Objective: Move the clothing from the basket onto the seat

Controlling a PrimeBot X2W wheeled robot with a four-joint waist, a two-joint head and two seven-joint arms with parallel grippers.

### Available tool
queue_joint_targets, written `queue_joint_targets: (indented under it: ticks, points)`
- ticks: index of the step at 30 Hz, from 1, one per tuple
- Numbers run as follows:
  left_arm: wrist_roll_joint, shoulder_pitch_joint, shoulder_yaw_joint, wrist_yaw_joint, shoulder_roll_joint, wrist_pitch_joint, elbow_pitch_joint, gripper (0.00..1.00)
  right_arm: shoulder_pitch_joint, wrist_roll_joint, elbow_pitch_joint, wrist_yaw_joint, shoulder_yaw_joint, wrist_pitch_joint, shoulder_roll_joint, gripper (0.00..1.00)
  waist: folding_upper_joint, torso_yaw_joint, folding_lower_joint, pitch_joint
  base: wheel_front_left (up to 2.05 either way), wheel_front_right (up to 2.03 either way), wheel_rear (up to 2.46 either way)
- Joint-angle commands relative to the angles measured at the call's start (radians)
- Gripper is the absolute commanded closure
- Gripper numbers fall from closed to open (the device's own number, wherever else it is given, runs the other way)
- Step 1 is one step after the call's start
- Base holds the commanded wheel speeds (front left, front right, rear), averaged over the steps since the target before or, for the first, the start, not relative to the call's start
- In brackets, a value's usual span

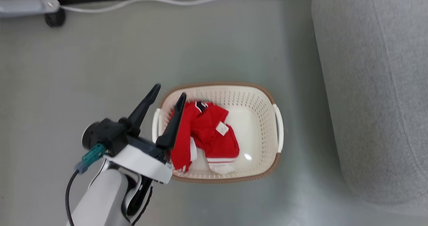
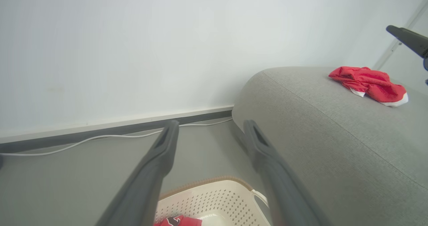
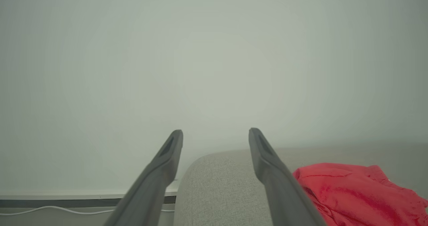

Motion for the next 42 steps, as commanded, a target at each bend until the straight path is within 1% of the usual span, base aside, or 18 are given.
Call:
queue_joint_targets:
  ticks: [1,7,11,14,23,24,27,33,42]
  points:
    - [0.011,0.026,0.047,-0.004,0.015,-0.005,-0.014,0.0,0.042,0.012,-0.034,0.001,0.03,-0.005,-0.006,0.0,-0.0001,0.047,0.0,-0.084,0.0,0.0,0.0]
    - [0.052,0.102,0.153,-0.004,-0.007,-0.005,-0.005,0.0,0.134,0.042,-0.075,0.001,0.094,-0.005,0.039,0.0,-0.0001,0.089,0.0,-0.167,0.0,0.0,0.0]
    - [0.089,0.141,0.23,-0.004,-0.027,-0.005,0.005,0.0,0.198,0.056,-0.102,0.001,0.101,-0.005,0.072,0.0,-0.0001,0.118,0.0,-0.215,0.0,0.0,0.0]
    - [0.116,0.169,0.281,-0.004,-0.04,-0.005,0.014,0.0,0.253,0.056,-0.112,0.001,0.125,-0.005,0.097,0.0,-0.0001,0.136,0.0,-0.247,0.0,0.0,0.0]
    - [0.186,0.256,0.391,-0.004,-0.065,-0.005,0.025,0.0,0.417,0.035,-0.143,0.001,0.189,-0.005,0.174,0.0,-0.0001,0.158,0.0,-0.325,0.0,0.0,0.0]
    - [0.186,0.256,0.391,-0.004,-0.065,-0.005,0.025,0.0,0.417,0.035,-0.143,0.001,0.189,-0.005,0.174,0.0,-0.0001,0.158,0.0,-0.325,0.0,0.0,0.0]
    - [0.208,0.29,0.424,-0.004,-0.076,-0.005,0.018,0.0,0.477,0.024,-0.14,0.001,0.207,-0.005,0.201,0.0,-0.0001,0.154,0.0,-0.339,0.0,0.0,0.0]
    - [0.226,0.345,0.454,-0.004,-0.094,-0.005,0.004,0.0,0.562,0.001,-0.141,0.001,0.203,-0.005,0.233,0.0,-0.0001,0.134,0.0,-0.353,0.0,0.0,0.0]
    - [0.232,0.366,0.464,-0.004,-0.109,-0.005,-0.002,0.0,0.579,-0.014,-0.146,0.001,0.192,-0.005,0.246,0.0,-0.0001,0.109,0.0,-0.354,0.0,0.0,0.0]
